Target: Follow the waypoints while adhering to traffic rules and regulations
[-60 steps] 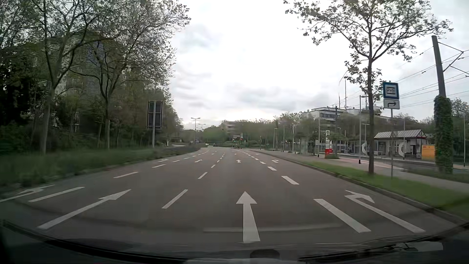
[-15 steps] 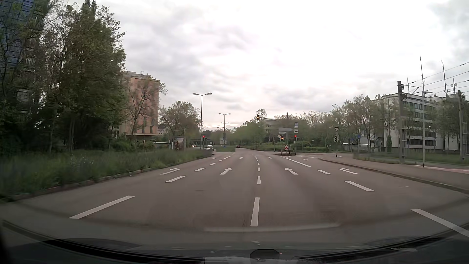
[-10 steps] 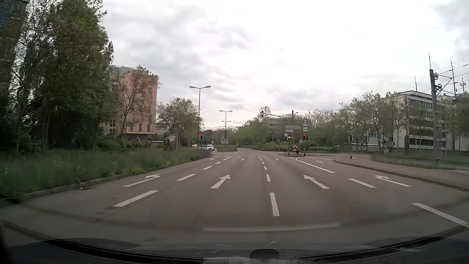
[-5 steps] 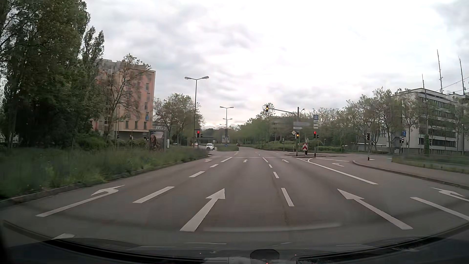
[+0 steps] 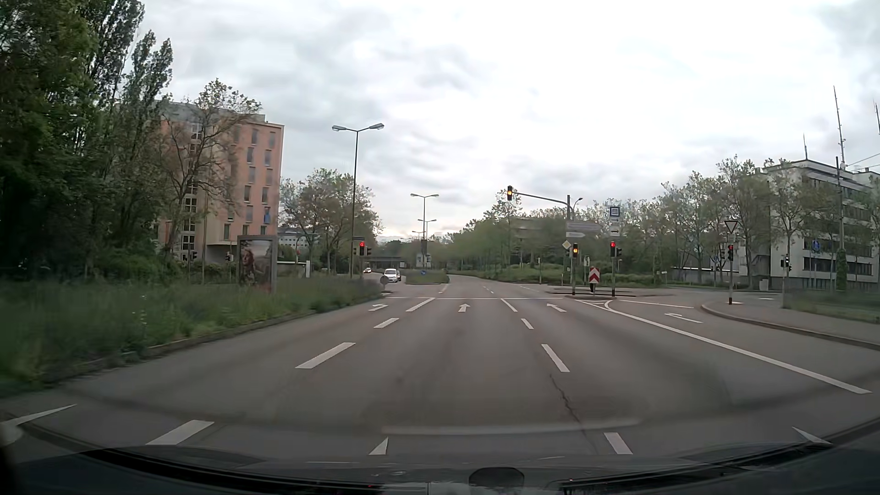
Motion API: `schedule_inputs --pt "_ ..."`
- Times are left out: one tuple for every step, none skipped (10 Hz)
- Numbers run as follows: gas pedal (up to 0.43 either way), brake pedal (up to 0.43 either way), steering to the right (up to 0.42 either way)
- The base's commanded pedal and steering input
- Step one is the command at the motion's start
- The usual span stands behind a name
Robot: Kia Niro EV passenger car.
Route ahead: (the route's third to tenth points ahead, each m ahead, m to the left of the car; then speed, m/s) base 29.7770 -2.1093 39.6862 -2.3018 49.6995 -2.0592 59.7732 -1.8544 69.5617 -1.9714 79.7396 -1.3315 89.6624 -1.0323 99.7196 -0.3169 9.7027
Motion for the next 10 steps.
schedule_inputs --pt "0.000 0.171 0.000" --pt "0.000 0.183 0.001" --pt "0.000 0.189 0.003" --pt "0.000 0.195 0.006" --pt "0.000 0.201 0.007" --pt "0.000 0.207 0.007" --pt "0.000 0.213 0.007" --pt "0.000 0.213 0.007" --pt "0.000 0.213 0.007" --pt "0.000 0.220 0.008"
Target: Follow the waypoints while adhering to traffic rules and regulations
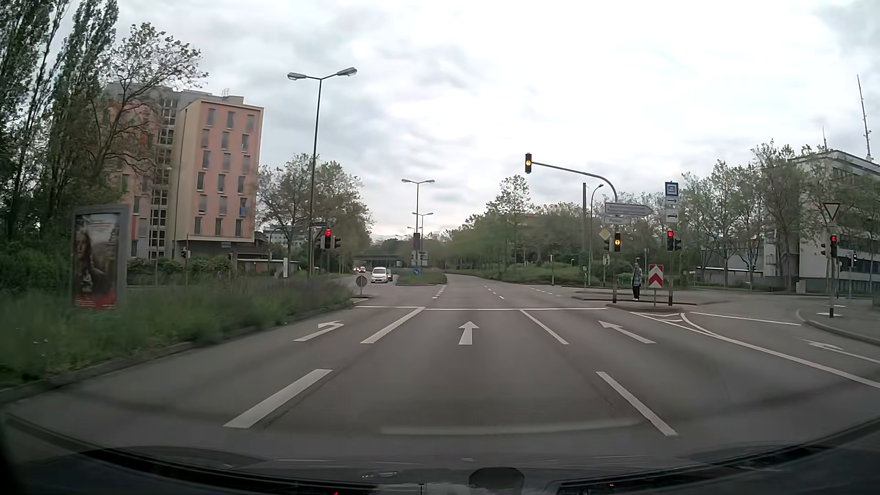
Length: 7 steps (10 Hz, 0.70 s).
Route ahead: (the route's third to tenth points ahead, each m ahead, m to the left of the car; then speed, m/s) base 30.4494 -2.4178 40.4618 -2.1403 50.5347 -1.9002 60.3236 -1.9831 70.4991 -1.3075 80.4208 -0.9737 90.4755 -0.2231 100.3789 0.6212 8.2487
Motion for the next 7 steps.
schedule_inputs --pt "0.000 0.220 0.008" --pt "0.000 0.226 0.010" --pt "0.000 0.226 0.010" --pt "0.000 0.226 0.011" --pt "0.000 0.232 0.011" --pt "0.000 0.232 0.011" --pt "0.000 0.238 0.011"
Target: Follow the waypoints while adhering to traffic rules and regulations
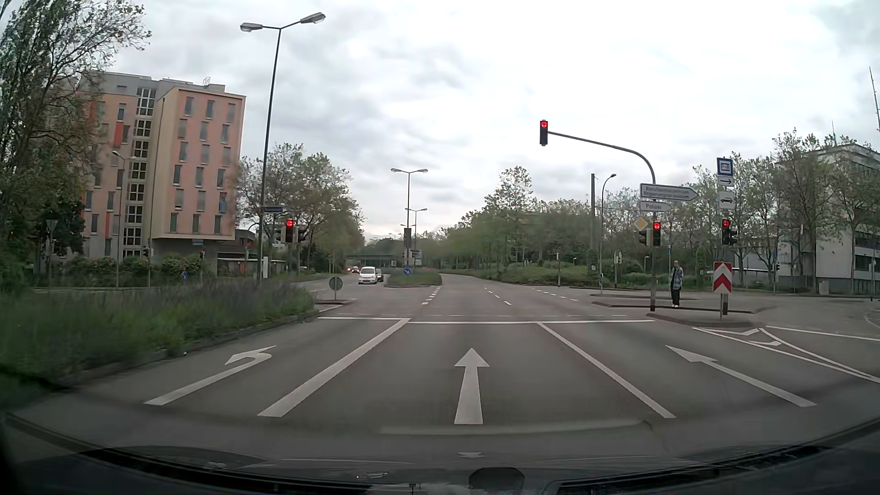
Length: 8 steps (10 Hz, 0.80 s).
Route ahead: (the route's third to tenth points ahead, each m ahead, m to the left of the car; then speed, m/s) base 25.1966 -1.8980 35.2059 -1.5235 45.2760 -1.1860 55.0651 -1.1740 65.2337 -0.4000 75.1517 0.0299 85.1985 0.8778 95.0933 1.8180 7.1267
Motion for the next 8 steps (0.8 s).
schedule_inputs --pt "0.000 0.244 0.011" --pt "0.000 0.250 0.012" --pt "0.000 0.250 0.012" --pt "0.000 0.256 0.013" --pt "0.000 0.256 0.014" --pt "0.000 0.262 0.014" --pt "0.000 0.262 0.014" --pt "0.000 0.262 0.014"
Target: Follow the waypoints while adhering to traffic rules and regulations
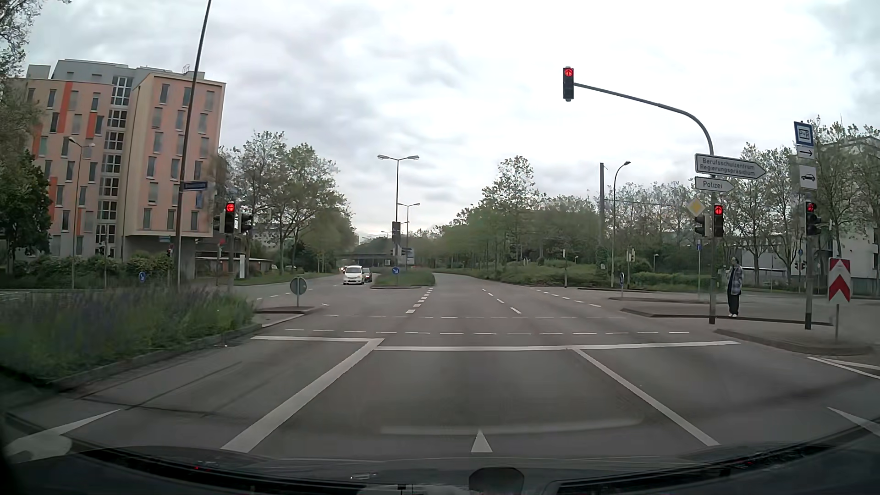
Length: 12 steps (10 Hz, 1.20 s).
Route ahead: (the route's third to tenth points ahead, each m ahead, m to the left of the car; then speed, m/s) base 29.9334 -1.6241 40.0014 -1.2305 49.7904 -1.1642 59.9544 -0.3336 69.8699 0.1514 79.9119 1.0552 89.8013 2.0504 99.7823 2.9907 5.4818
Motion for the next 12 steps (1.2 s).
schedule_inputs --pt "0.000 0.262 0.014" --pt "0.000 0.262 0.014" --pt "0.000 0.268 0.014" --pt "0.000 0.262 0.014" --pt "0.000 0.262 0.014" --pt "0.000 0.268 0.014" --pt "0.000 0.268 0.014" --pt "0.000 0.262 0.014" --pt "0.000 0.262 0.014" --pt "0.000 0.262 0.013" --pt "0.000 0.268 0.013" --pt "0.000 0.262 0.013"
